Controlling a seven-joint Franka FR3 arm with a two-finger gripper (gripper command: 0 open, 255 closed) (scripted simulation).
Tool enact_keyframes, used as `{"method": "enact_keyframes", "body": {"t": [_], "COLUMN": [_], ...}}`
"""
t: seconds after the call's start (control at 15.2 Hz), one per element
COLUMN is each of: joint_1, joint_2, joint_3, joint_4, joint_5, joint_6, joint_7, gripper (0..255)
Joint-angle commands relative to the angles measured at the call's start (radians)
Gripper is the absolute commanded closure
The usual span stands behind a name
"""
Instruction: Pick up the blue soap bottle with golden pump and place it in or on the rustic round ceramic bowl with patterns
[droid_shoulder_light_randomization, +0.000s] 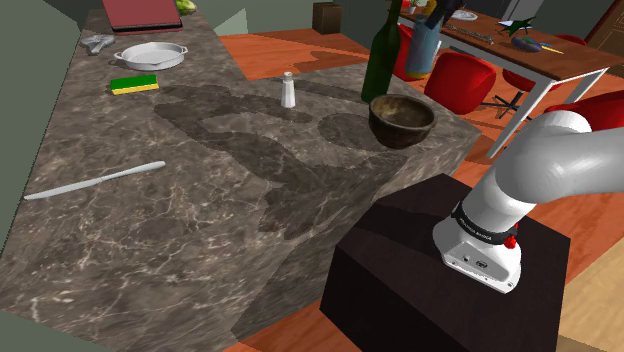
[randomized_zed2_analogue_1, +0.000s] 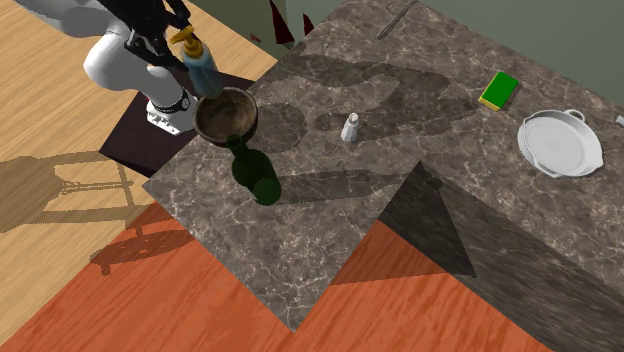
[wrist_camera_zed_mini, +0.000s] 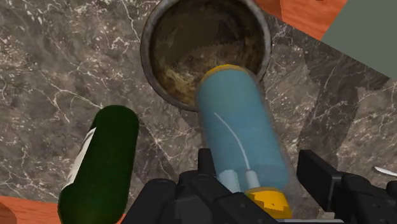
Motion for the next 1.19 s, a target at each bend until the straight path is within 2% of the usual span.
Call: {"method": "enact_keyframes", "body": {"t": [0.0,1.12], "joint_1": [-0.009,-0.036], "joint_2": [-0.055,-0.139], "joint_3": [0.003,-0.023], "joint_4": [-0.033,-0.298], "joint_5": [-0.004,-0.026], "joint_6": [-0.023,0.154], "joint_7": [0.0,-0.027], "gripper": [255,255]}}
